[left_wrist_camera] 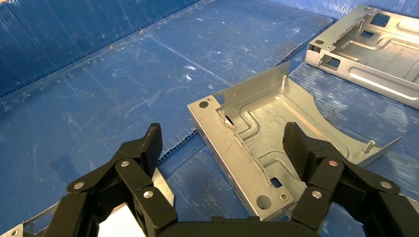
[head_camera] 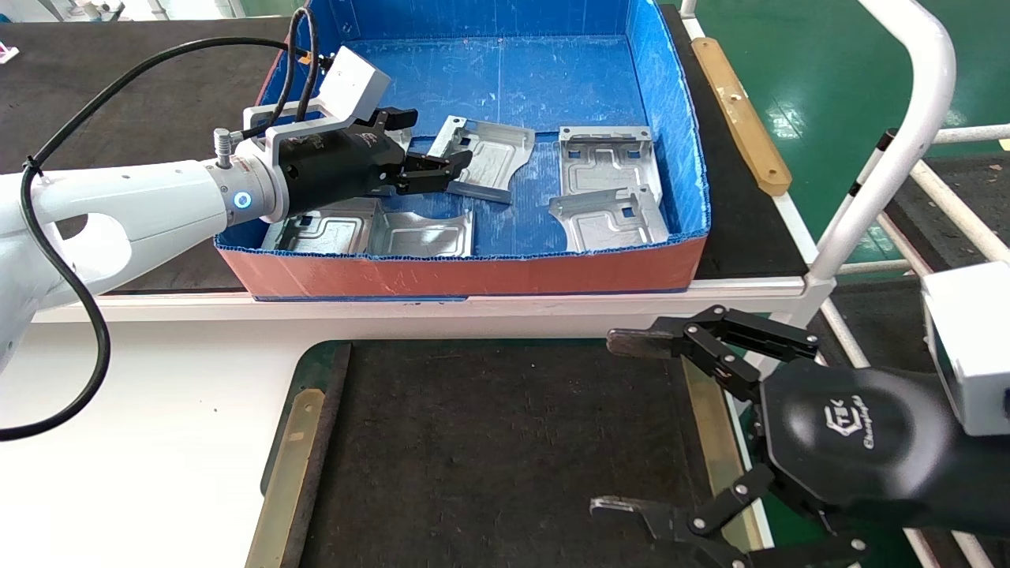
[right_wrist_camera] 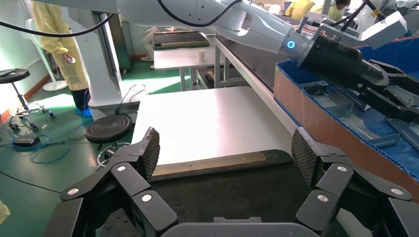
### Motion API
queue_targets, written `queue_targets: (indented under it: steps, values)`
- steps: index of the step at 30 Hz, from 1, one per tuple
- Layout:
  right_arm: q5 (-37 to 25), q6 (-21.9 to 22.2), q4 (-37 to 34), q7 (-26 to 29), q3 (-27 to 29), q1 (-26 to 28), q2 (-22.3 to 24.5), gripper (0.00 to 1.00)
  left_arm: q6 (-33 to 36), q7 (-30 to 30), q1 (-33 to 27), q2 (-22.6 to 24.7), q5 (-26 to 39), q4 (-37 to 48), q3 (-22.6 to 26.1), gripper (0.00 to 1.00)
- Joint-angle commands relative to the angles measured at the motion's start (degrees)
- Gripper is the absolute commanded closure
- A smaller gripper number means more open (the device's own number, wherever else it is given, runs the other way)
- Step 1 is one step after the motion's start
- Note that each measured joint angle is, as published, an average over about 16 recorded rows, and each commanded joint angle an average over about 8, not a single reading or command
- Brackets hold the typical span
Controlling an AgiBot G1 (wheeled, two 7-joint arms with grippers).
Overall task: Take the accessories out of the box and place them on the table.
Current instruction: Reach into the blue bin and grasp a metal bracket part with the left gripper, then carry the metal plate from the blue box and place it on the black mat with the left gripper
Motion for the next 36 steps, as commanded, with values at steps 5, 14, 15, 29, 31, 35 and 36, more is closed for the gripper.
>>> queue_targets:
  steps: [5,14,15,29,31,35,36]
  values:
    - [0.00,0.00,0.00,0.00,0.00,0.00,0.00,1.00,-0.02,-0.02,0.00,-0.02,-0.02,0.00,-0.02,1.00]
    - [0.00,0.00,0.00,0.00,0.00,0.00,0.00,1.00,-0.04,-0.06,0.03,-0.05,-0.06,-0.02,-0.04,1.00]
    - [0.00,0.00,0.00,0.00,0.00,0.00,0.00,1.00,-0.04,-0.06,0.03,-0.05,-0.06,-0.03,-0.04,1.00]
    - [-0.01,0.00,0.00,0.00,0.00,0.00,0.00,1.00,-0.07,-0.05,0.08,-0.06,-0.14,-0.10,-0.06,1.00]
    - [-0.01,0.00,0.00,0.00,0.00,0.00,0.00,1.00,-0.07,-0.03,0.08,-0.05,-0.18,-0.16,-0.08,1.00]
    - [-0.01,0.00,-0.01,0.00,-0.01,0.00,0.00,1.00,0.10,-0.09,-0.08,0.00,-0.47,-0.50,-0.27,1.00]
    - [-0.01,0.00,-0.01,0.00,-0.01,0.01,0.00,1.00,0.17,-0.15,-0.17,0.01,-0.58,-0.62,-0.35,1.00]
